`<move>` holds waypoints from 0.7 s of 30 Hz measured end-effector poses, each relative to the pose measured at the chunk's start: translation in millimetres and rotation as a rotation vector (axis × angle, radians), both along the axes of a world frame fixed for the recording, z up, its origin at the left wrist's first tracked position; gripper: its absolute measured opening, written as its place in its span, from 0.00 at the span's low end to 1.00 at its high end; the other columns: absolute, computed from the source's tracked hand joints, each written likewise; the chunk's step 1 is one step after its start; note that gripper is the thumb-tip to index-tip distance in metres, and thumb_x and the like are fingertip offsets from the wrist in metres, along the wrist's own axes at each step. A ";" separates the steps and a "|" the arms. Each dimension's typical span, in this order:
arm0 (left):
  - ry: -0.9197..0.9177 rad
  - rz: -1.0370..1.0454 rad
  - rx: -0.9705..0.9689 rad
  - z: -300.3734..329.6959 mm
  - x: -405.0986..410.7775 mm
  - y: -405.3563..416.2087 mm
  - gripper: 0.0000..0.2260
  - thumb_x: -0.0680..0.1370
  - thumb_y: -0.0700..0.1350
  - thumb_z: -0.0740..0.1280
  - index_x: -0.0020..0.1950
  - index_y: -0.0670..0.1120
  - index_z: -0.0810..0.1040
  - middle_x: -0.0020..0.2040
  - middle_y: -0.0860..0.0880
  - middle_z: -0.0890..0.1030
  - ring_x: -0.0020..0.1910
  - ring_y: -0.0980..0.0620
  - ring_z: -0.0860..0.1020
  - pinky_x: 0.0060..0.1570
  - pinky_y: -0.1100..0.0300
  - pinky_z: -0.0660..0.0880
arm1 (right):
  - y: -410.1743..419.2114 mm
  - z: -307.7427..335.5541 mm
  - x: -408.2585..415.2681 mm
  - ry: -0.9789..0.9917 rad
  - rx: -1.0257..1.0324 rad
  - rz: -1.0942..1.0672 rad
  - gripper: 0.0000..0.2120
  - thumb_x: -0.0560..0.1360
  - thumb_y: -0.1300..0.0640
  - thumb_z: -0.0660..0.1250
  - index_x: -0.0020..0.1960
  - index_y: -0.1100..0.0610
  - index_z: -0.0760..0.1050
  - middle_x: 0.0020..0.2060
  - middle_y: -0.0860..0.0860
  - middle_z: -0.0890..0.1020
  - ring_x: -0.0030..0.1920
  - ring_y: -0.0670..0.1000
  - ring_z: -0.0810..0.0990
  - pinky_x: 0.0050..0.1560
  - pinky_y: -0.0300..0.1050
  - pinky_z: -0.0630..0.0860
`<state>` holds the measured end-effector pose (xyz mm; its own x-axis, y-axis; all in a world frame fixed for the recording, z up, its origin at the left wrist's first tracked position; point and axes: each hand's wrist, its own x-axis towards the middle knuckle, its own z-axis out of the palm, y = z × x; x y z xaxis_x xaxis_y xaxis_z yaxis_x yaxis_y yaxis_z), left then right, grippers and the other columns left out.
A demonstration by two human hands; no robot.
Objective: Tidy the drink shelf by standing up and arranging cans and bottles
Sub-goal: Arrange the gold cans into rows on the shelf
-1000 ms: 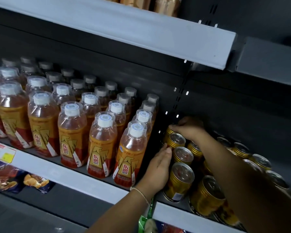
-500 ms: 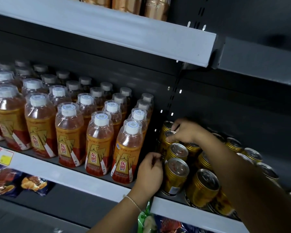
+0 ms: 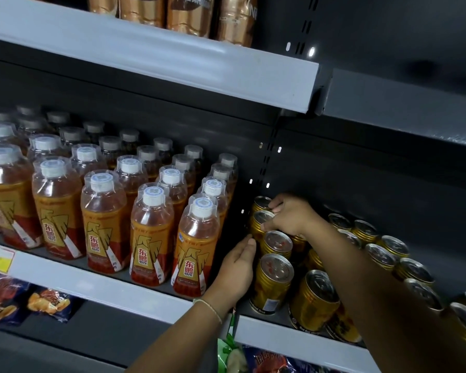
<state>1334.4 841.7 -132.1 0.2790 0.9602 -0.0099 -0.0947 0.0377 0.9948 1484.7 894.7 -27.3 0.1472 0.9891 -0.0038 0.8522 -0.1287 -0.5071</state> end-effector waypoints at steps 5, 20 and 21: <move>-0.036 0.005 0.052 5.8 -7.1 -15.5 0.19 0.82 0.54 0.60 0.72 0.53 0.70 0.68 0.54 0.74 0.66 0.57 0.72 0.69 0.56 0.68 | -13.9 5.8 6.2 0.044 0.041 0.011 0.19 0.66 0.47 0.82 0.52 0.52 0.79 0.48 0.48 0.82 0.51 0.49 0.81 0.53 0.48 0.80; 0.550 0.032 0.586 -5.4 -20.4 -40.1 0.29 0.62 0.63 0.75 0.60 0.57 0.74 0.52 0.59 0.78 0.51 0.63 0.76 0.52 0.68 0.74 | -36.8 15.2 -0.4 -0.040 -0.114 0.118 0.23 0.58 0.45 0.85 0.46 0.54 0.82 0.35 0.51 0.86 0.39 0.51 0.87 0.44 0.51 0.86; 0.547 0.044 0.596 -5.8 -22.3 -40.9 0.29 0.61 0.63 0.76 0.59 0.56 0.75 0.52 0.59 0.78 0.51 0.63 0.76 0.51 0.69 0.74 | -37.5 13.8 -3.0 -0.037 -0.095 0.099 0.23 0.58 0.44 0.85 0.45 0.55 0.82 0.34 0.51 0.86 0.40 0.52 0.87 0.44 0.53 0.86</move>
